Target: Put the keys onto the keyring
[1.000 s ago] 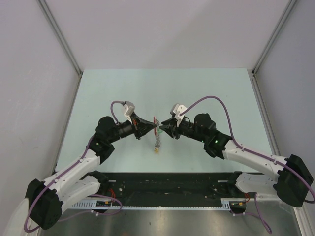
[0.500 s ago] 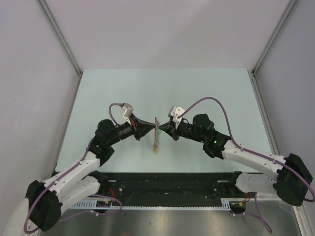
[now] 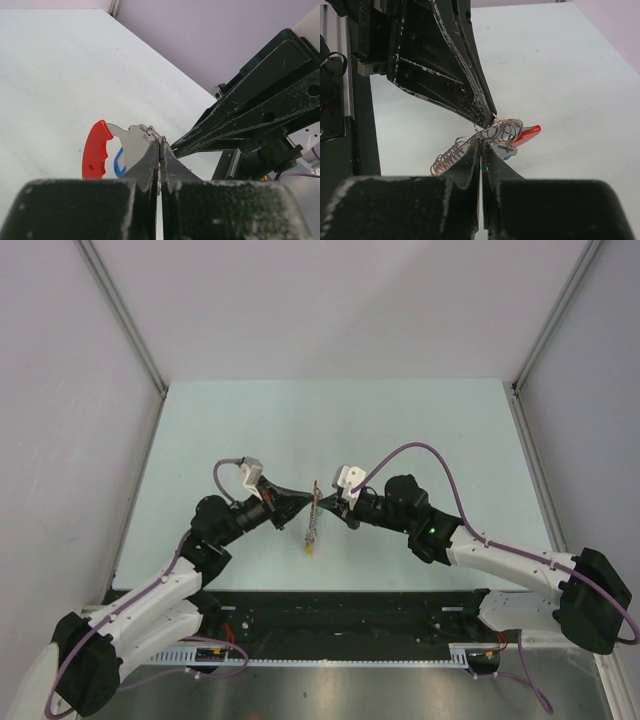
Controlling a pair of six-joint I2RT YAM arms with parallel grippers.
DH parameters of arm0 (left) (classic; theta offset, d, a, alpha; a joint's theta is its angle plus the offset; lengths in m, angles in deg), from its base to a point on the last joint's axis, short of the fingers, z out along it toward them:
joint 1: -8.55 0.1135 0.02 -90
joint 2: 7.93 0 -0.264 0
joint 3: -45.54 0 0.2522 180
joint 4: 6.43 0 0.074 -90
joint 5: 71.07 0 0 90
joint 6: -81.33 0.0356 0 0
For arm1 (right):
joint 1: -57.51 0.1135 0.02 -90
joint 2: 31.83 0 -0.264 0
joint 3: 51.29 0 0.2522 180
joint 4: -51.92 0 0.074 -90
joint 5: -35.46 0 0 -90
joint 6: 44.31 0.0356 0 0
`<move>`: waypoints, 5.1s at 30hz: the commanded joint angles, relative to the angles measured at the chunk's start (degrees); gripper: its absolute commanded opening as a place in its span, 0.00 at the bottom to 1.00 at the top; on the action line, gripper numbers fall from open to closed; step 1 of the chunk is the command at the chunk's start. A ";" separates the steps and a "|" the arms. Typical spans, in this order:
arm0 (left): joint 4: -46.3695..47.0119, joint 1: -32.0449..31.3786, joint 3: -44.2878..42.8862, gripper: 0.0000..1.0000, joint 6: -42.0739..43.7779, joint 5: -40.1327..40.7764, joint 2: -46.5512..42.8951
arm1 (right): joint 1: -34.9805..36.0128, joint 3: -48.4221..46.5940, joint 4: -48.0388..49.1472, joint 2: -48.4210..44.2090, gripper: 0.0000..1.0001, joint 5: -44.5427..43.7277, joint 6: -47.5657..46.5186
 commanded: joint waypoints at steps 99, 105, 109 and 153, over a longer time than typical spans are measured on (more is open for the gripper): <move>-28.40 3.58 -23.81 0.00 24.39 -18.18 12.15 | -0.13 -6.04 -22.25 -6.66 0.00 2.80 -12.48; -20.83 2.96 -19.95 0.00 16.83 -13.97 9.78 | 1.63 -3.92 -15.30 -6.14 0.00 0.69 -10.10; -15.31 2.26 -17.31 0.00 11.47 -10.10 8.28 | 2.51 -3.75 -12.66 -4.56 0.00 -0.02 -9.05; -39.27 5.16 -28.02 0.61 40.81 -29.07 10.92 | -7.50 -11.04 -22.06 -4.90 0.00 13.24 -14.23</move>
